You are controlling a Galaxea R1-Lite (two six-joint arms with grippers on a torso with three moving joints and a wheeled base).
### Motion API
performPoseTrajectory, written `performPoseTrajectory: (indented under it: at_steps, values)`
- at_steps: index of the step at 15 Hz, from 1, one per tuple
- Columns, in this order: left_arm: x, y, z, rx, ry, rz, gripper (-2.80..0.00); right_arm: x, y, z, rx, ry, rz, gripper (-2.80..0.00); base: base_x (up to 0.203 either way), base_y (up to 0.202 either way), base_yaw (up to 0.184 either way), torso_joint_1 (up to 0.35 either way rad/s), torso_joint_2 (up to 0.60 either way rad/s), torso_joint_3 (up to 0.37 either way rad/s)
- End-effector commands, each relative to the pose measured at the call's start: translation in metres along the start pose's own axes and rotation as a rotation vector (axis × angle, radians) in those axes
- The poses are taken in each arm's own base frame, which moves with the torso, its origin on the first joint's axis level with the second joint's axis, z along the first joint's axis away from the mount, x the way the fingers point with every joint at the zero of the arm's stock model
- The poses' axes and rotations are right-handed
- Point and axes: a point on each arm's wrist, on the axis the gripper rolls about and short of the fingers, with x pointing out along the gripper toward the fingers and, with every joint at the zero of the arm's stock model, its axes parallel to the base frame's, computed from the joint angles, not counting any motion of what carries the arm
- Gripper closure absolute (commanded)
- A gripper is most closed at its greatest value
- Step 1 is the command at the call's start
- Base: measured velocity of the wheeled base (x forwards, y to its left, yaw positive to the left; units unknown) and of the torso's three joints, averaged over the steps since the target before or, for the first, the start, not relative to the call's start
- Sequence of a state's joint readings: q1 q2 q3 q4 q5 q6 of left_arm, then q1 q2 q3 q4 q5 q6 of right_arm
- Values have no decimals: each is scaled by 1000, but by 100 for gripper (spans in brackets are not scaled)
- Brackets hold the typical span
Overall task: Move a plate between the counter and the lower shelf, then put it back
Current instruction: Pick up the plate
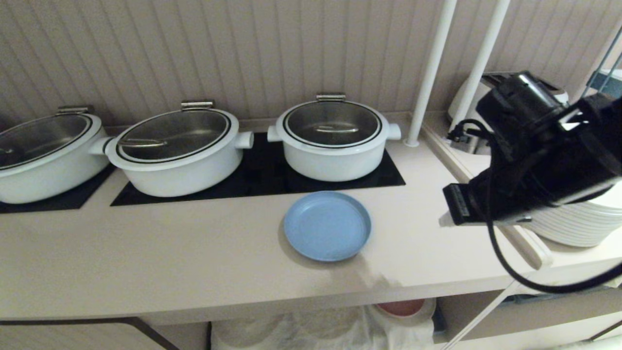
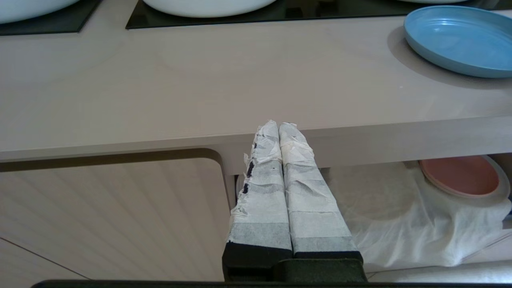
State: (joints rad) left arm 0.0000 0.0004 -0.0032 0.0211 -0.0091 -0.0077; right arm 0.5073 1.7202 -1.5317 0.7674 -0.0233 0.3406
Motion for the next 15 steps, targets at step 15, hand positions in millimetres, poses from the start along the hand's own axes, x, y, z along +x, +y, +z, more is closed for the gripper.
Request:
performPoseTrajectory:
  at_steps: [15]
  values:
    - [0,0,0,-2,0,0,0,115,56,34,204,175,-79,0,0,0,0,0,0,0]
